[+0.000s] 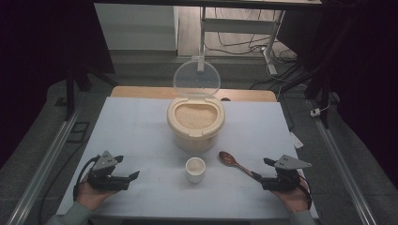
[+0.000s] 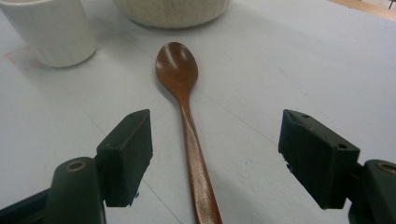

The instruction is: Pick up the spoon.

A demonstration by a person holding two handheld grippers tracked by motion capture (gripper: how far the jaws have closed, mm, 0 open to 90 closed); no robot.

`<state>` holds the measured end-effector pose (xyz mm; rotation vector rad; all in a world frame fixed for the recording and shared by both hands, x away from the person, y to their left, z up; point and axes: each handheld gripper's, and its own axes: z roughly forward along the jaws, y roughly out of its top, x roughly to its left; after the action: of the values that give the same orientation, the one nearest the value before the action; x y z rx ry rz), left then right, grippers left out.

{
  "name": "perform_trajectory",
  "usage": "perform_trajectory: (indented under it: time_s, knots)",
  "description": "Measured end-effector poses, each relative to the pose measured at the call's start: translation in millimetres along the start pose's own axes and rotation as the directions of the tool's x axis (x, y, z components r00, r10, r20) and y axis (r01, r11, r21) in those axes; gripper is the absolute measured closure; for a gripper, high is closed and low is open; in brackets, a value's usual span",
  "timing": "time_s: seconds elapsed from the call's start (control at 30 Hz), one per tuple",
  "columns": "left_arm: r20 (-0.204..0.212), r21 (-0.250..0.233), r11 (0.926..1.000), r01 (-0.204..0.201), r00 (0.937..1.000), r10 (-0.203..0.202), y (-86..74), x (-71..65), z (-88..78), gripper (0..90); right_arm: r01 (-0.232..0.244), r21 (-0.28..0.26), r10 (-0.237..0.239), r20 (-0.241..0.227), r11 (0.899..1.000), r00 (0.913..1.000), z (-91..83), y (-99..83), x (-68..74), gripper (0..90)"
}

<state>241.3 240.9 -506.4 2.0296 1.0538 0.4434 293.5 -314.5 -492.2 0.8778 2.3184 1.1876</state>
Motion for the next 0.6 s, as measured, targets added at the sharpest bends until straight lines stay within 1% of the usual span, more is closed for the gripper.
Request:
perform_trajectory:
  time_s: [0.03,0.17,0.2,0.33,0.6]
  knots:
    - [0.001,-0.002,1.0000,-0.001,1.0000,0.001,-0.2,-0.2,-0.4,14.0,0.002,0.003,-0.002,0.007,1.000,1.0000,-0.6,0.1,0.4,26.1]
    - [0.003,-0.002,1.0000,-0.007,1.0000,0.007,-0.6,-0.4,-0.4,13.9,-0.003,0.004,0.003,0.000,1.000,1.0000,-0.5,0.7,1.1,26.7]
    - [0.003,-0.001,1.0000,-0.004,1.0000,0.004,-0.6,-0.2,0.1,13.9,-0.009,0.002,0.009,-0.010,1.000,0.9999,0.1,0.7,1.1,26.9]
    - [0.004,0.004,1.0000,-0.004,1.0000,0.004,-0.2,1.4,1.6,13.9,-0.009,0.012,0.010,-0.011,1.000,0.9999,0.4,0.1,1.8,27.3]
    - [0.003,0.002,1.0000,-0.006,1.0000,0.006,-0.7,1.3,0.7,13.9,-0.013,0.010,0.014,-0.018,1.000,0.9997,0.0,0.8,1.7,27.7]
